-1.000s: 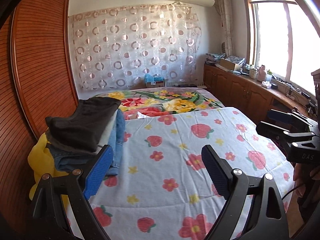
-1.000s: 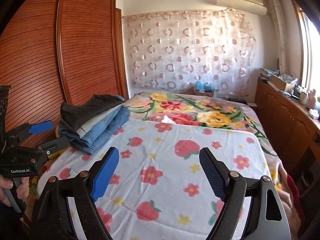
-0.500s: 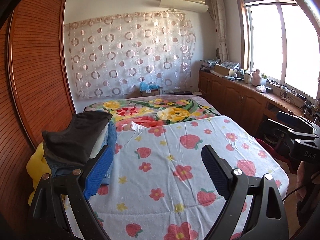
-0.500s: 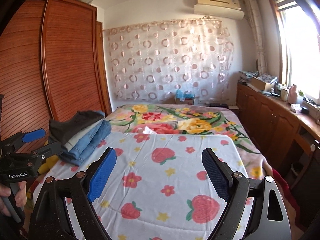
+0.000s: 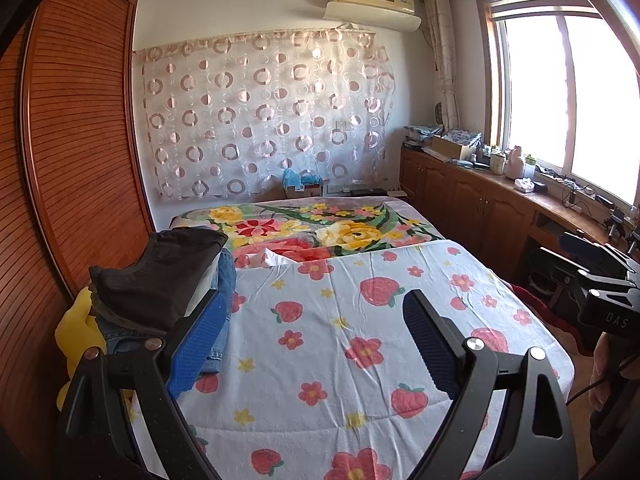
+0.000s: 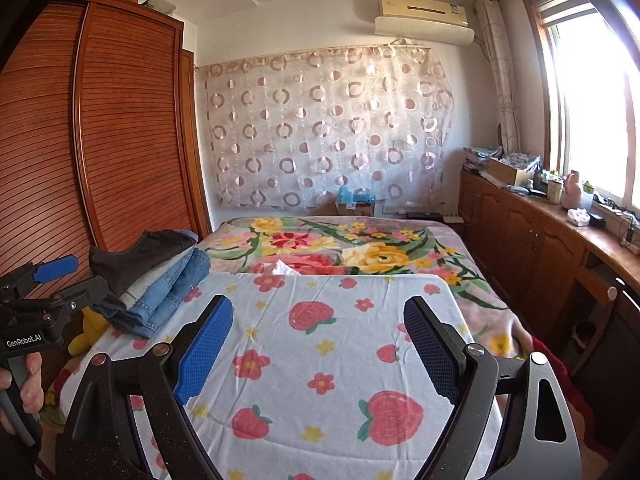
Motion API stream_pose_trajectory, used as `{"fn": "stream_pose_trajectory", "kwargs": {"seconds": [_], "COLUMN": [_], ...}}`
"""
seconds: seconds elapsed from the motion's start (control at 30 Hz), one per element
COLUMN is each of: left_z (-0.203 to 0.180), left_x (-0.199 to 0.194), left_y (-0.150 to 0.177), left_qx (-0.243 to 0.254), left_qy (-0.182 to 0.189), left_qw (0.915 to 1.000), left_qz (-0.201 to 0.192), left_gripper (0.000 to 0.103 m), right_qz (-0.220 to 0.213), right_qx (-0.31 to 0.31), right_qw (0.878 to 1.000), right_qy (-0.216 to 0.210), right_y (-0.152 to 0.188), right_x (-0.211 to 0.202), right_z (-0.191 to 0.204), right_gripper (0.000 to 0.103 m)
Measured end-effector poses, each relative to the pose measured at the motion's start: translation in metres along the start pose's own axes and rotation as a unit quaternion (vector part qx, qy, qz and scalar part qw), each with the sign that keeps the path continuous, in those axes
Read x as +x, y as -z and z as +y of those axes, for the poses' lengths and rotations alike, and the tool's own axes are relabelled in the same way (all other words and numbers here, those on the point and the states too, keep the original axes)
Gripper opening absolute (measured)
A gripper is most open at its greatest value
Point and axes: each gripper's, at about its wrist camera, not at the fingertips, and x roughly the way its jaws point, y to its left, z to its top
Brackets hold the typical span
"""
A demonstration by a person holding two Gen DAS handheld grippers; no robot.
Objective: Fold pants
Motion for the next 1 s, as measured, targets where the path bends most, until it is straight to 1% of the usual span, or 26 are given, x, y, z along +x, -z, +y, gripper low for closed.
{"fn": "stream_pose_trajectory", "kwargs": {"seconds": [1.0], "left_z": [0.004], "left_x": [-0.001], "left_y": [-0.001], "left_qx": [-0.001], "left_qy": [0.001], "left_qw": [1.0], "left_qz": [-0.002], "left_gripper": [0.09], "right_qz": [-0.002], "right_qx": [-0.003], "right_qw": [1.0], "right_qy": [0.001], "right_y": [0.002], "right_x": [-0.004], "right_z": [-0.011], "right_gripper": [0.089]}}
